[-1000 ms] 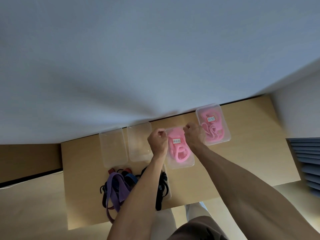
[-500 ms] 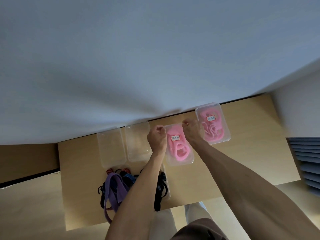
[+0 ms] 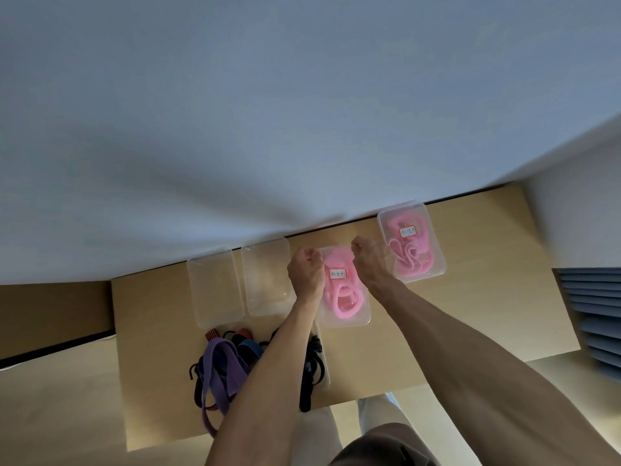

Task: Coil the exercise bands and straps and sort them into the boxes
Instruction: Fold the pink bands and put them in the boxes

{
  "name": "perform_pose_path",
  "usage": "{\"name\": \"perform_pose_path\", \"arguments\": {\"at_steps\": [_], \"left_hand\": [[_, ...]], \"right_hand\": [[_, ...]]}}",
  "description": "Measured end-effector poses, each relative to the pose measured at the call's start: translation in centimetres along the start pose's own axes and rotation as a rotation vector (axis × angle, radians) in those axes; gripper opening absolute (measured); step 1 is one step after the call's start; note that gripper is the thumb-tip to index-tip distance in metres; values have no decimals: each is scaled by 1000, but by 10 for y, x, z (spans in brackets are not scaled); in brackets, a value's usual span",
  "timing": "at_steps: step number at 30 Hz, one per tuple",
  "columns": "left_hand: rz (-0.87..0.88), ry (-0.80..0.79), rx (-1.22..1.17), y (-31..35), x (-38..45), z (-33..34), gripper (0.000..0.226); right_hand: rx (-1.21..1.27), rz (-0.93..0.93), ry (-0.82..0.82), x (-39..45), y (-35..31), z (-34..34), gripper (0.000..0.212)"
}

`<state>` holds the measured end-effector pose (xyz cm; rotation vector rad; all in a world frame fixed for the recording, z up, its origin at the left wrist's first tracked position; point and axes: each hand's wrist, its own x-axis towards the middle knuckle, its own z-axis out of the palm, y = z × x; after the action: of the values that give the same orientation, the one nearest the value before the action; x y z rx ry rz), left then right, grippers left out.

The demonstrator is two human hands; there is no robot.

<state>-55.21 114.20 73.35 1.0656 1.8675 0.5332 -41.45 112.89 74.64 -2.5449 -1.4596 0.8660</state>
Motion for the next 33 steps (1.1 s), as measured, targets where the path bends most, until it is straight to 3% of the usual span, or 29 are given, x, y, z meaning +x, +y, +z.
{"name": "perform_pose_path", "arguments": {"at_steps": [21,29,33], "left_hand": [[152,151,-30,2,-16,7,13],[176,180,-51,-7,-19,13,5],[219,182,-58,-15,-18,9,6]], "right_hand": [[-60,-116,108,-5,0,0,21],[180,39,24,0,0,1,20],[315,94,70,-12,-3,6,19]]}}
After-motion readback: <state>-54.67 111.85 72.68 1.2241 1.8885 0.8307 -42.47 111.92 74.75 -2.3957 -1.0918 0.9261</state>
